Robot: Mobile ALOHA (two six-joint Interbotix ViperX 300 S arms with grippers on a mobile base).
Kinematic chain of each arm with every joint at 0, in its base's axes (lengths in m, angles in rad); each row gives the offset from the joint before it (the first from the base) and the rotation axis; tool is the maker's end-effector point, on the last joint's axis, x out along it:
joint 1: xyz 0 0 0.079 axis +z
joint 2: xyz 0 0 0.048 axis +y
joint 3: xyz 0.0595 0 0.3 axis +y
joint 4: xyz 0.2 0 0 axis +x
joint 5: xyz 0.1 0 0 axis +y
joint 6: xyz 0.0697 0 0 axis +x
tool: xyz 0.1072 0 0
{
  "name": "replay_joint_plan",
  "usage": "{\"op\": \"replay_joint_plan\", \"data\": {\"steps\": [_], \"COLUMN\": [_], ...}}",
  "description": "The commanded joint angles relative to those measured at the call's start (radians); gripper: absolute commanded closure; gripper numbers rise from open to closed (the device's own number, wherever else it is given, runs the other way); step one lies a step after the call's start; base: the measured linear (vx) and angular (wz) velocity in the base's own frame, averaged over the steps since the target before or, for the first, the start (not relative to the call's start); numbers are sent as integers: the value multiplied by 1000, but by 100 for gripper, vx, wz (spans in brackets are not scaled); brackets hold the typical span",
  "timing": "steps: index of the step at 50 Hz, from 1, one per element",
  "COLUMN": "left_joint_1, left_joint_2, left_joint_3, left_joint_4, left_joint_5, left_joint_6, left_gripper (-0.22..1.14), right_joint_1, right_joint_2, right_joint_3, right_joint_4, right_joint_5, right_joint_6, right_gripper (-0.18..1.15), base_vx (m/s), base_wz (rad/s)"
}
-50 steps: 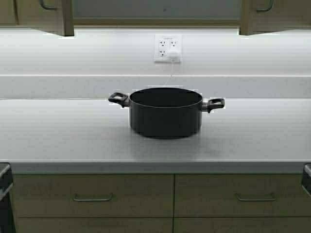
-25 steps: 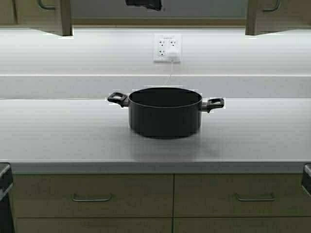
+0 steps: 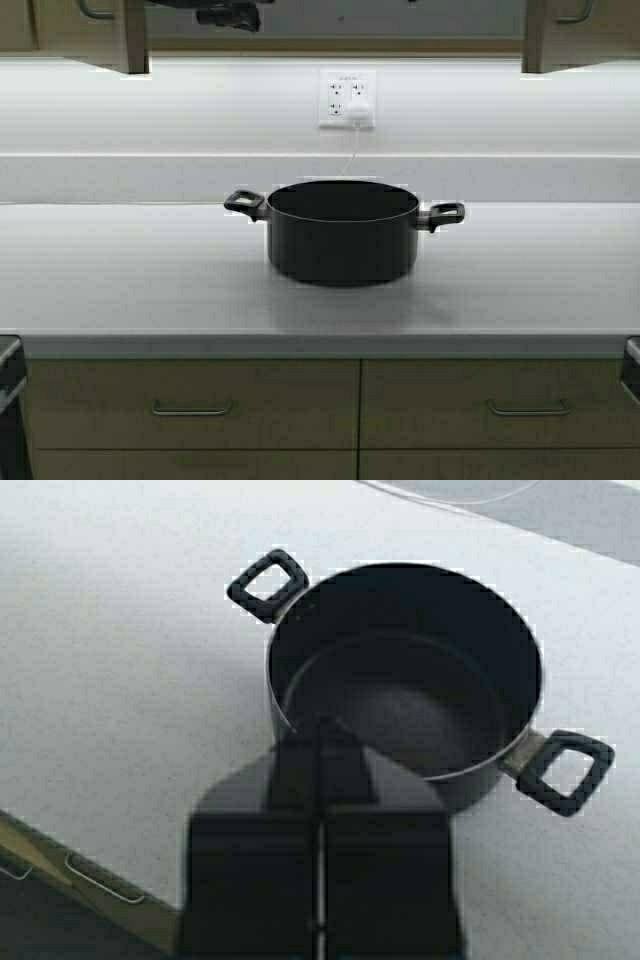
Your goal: Open the cabinet, put the pot inside, then close it
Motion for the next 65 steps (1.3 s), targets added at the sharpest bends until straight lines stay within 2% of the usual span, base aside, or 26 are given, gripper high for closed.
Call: {"op": "replay_joint_plan", "data": {"steps": [1, 9, 13, 15, 19, 24, 26, 29, 31, 37, 43, 49, 56, 65], "left_joint_1": [55, 117, 121, 121, 107, 84, 71, 46, 31, -2, -8, -8, -6, 14], "left_joint_2": [-84, -187, -238, -259, -293, -314, -314, -305, -298, -261, -199, -114, 43, 333], "left_joint_3": [43, 126, 150, 158, 169, 172, 172, 172, 178, 207, 255, 304, 324, 301], "left_joint_4": [-5, -6, -6, -6, -5, -3, -2, -3, -3, 0, 8, 51, 135, 215], "left_joint_5": [-8, -11, -11, -11, -11, -14, -15, -34, -57, -160, -298, -436, -575, -793], "left_joint_6": [-6, -12, -21, -28, -58, -98, -115, -143, -164, -242, -336, -443, -594, -828], "left_gripper": [88, 88, 85, 81, 63, 23, 8, -11, -15, -10, -10, -10, -10, -10], "right_joint_1": [-71, -133, -133, -132, -120, -109, -97, -64, -37, 81, 190, 221, 219, 218], "right_joint_2": [-95, -187, -219, -232, -238, -236, -232, -219, -210, -172, -118, -40, 135, 431], "right_joint_3": [40, 100, 120, 126, 132, 133, 137, 146, 158, 224, 301, 365, 437, 437], "right_joint_4": [0, 0, 8, 21, 81, 179, 218, 273, 313, 411, 436, 387, 170, -35], "right_joint_5": [0, 0, 2, 5, 12, 9, 5, -23, -66, -339, -623, -790, -931, -1150], "right_joint_6": [3, 5, 8, 8, 8, 6, 8, 6, 6, 14, 92, 348, 773, 1134], "right_gripper": [92, 90, 80, 70, 40, 0, -10, -9, -7, -6, -6, -6, -6, -6], "base_vx": [1, 0, 0, 0, 0, 0, 0, 0, 0, 0, 0, 0, 0, 0], "base_wz": [1, 0, 0, 0, 0, 0, 0, 0, 0, 0, 0, 0, 0, 0]}}
